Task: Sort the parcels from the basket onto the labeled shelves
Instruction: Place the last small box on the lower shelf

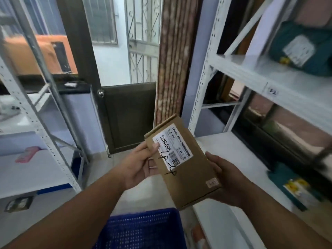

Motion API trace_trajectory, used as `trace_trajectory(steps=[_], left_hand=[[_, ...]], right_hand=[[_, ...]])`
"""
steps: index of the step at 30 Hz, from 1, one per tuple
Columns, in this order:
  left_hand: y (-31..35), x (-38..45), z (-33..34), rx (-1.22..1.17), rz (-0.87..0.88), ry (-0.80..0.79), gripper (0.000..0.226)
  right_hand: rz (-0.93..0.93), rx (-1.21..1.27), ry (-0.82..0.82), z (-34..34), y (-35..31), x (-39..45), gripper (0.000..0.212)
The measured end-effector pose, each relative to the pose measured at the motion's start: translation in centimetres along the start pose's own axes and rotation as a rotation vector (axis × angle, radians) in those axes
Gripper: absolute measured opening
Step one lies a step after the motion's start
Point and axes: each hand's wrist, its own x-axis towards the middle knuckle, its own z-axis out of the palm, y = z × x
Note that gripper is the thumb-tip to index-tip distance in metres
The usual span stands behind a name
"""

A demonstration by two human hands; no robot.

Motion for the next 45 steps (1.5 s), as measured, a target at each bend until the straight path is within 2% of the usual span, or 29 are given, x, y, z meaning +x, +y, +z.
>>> trace_trajectory(steps=[3, 7, 11, 15, 20, 27, 30, 31, 35, 36, 38, 41, 45], left_hand=[[4.3, 1.4, 2.5, 0.004, 0.072, -0.032, 0.042], [7.8, 2.5, 5.8, -0.093, 0.148, -0.088, 0.06], [9.8, 2.8, 9.2, -0.133, 0.155, -0.178, 0.054], [11.4, 2.9, 12.2, -0.085, 0.175, -0.267, 0.047], [11.6, 3.8, 15.5, 0.067, 0.153, -0.323, 0.045], [7.1, 2.1, 21.2, 0.381, 0.118, -0.496, 0.058], [5.1, 1.6, 23.5, 0.424, 0.091, -0.516, 0.069], [4.4, 1.8, 24.2, 0.451, 0.082, -0.485, 0.067], [2.6, 1.5, 26.8, 0.502, 0.11, -0.376, 0.026], [2.4, 1.4, 27.5, 0.5, 0.091, -0.405, 0.031], [1.9, 1.5, 28.6, 0.544, 0.088, -0.435, 0.058], [1.3, -2.1, 32.4, 0.636, 0.092, -0.53, 0.039], [0.2, -8.2, 37.0, 0.644, 0.133, -0.63, 0.031]], right_hand=[[-0.128, -0.063, 0.122, 0.4, -3.8, -2.9, 0.067], [-0.264, -0.128, 0.238, 0.3, -7.1, -6.5, 0.06], [-0.387, -0.265, 0.43, 0.9, -9.5, -10.0, 0.042], [-0.511, -0.236, 0.591, 0.7, -11.6, -13.6, 0.038], [-0.564, -0.235, 0.665, -0.3, -12.4, -19.0, 0.032], [-0.575, -0.354, 0.798, -2.7, -9.0, -29.0, 0.022], [-0.566, -0.404, 0.837, -3.4, -7.1, -32.7, 0.028], [-0.57, -0.415, 0.851, -3.7, -6.5, -34.1, 0.03], [-0.581, -0.416, 0.894, -4.5, -4.8, -38.3, 0.032], [-0.593, -0.408, 0.905, -4.7, -4.3, -39.6, 0.034], [-0.621, -0.391, 0.935, -5.2, -3.3, -41.9, 0.036], [-0.654, -0.348, 0.974, -5.6, -1.5, -46.3, 0.036], [-0.69, -0.347, 1.06, -5.9, 0.2, -51.7, 0.034]])
